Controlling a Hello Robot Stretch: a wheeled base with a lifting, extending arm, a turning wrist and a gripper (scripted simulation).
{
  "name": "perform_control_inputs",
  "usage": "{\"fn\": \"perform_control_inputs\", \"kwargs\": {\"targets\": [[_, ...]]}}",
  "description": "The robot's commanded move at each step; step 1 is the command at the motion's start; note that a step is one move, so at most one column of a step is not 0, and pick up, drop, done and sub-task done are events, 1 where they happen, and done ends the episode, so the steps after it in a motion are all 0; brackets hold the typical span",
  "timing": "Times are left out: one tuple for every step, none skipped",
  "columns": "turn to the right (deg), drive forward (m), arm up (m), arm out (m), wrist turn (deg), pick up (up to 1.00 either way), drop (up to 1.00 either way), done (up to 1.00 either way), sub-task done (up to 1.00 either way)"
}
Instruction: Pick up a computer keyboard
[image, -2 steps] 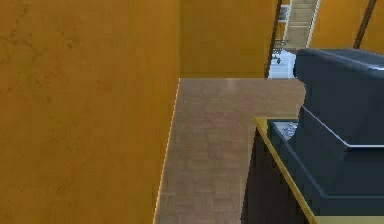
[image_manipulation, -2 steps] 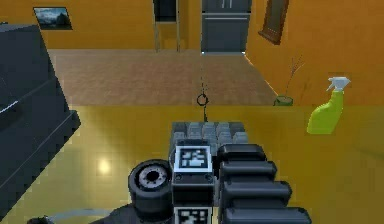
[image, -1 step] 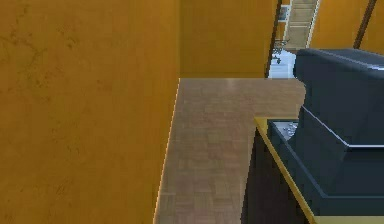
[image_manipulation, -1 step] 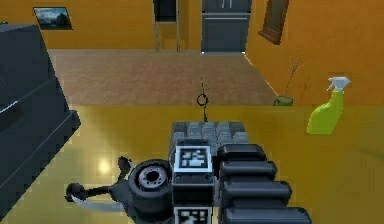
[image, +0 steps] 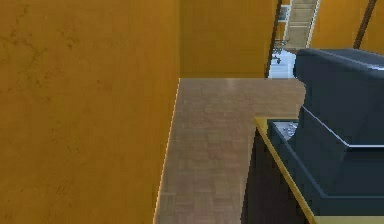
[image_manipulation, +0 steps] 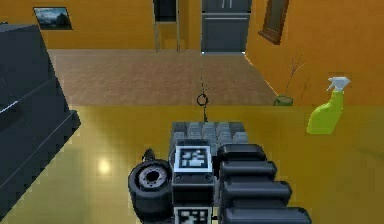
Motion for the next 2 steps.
{"fn": "perform_control_inputs", "kwargs": {"targets": [[0.0, 0.00, -0.12, 0.00, 0.0, 0.00, 0.00, 0.00, 0.00], [0.0, 0.00, 0.00, 0.00, 0.0, 1.00, 0.00, 0.00, 0.00]]}}
